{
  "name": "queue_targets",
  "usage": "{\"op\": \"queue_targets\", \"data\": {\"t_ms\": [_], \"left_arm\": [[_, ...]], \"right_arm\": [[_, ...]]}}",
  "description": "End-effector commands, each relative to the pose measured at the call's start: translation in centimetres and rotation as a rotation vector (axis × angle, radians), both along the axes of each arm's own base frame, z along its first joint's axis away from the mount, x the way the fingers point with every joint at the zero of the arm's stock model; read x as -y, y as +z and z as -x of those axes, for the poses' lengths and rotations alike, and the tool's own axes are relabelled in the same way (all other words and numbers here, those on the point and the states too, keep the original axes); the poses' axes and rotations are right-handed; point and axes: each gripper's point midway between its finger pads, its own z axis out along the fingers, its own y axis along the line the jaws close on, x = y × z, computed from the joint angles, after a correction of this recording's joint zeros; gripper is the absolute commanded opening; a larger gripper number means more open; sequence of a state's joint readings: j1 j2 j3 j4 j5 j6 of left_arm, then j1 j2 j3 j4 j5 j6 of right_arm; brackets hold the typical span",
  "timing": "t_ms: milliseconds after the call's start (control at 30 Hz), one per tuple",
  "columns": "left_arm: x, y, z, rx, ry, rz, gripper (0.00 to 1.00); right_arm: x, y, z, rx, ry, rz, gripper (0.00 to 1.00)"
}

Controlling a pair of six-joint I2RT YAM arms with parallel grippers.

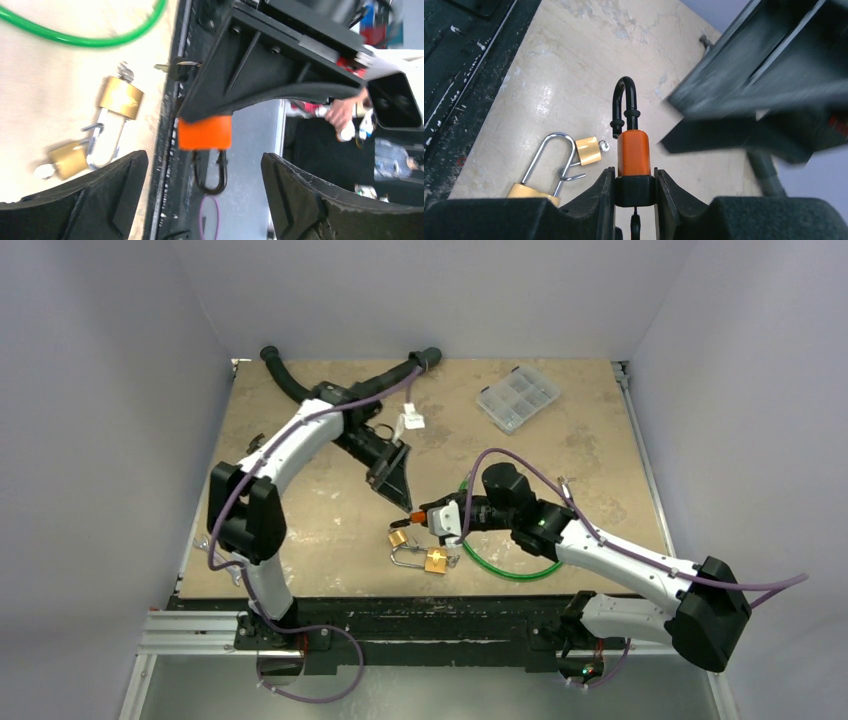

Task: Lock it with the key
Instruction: Pick up the lock from the center of the board.

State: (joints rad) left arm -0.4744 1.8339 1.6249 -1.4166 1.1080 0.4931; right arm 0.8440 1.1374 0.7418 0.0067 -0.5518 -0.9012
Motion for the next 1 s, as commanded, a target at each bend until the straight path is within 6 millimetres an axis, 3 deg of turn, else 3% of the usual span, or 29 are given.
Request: {"op": "queue_targets", "data": {"t_ms": [0,100,267,400,467,667,967], "left_arm": [[-3.3,5.3,-5.2,0.213,0.161,0.230,0.95],[-5.2,7.1,-8.2,0.390,0.229,0.260,0.98],[-6.5,9.2,-10.4,0.630,0.330,0.277,1.00],[-6.4,10.7,-9.9,0.726,0.358,0.334,0.99],[-6.4,10.9,-9.6,0.746,0.356,0.342,0.97],[-5.4,11.7,-7.8,0.779,0.290,0.382,0.85],[-2.3,12.6,-3.9,0.853,0.157,0.425,0.66]], "right_arm": [[-0.3,5.4,-1.0,-0.045,-0.103,-0.144,0.00],[-0.1,6.1,-1.4,-0.128,-0.173,-0.178,0.00],[1.1,7.9,-3.7,-0.302,-0.306,-0.265,0.00],[2.5,9.9,-5.7,-0.445,-0.376,-0.338,0.00],[2.9,10.7,-5.7,-0.489,-0.372,-0.351,0.00],[2.8,12.9,-3.5,-0.559,-0.282,-0.343,0.00],[2.4,13.5,-1.9,-0.603,-0.199,-0.311,0.00]]}}
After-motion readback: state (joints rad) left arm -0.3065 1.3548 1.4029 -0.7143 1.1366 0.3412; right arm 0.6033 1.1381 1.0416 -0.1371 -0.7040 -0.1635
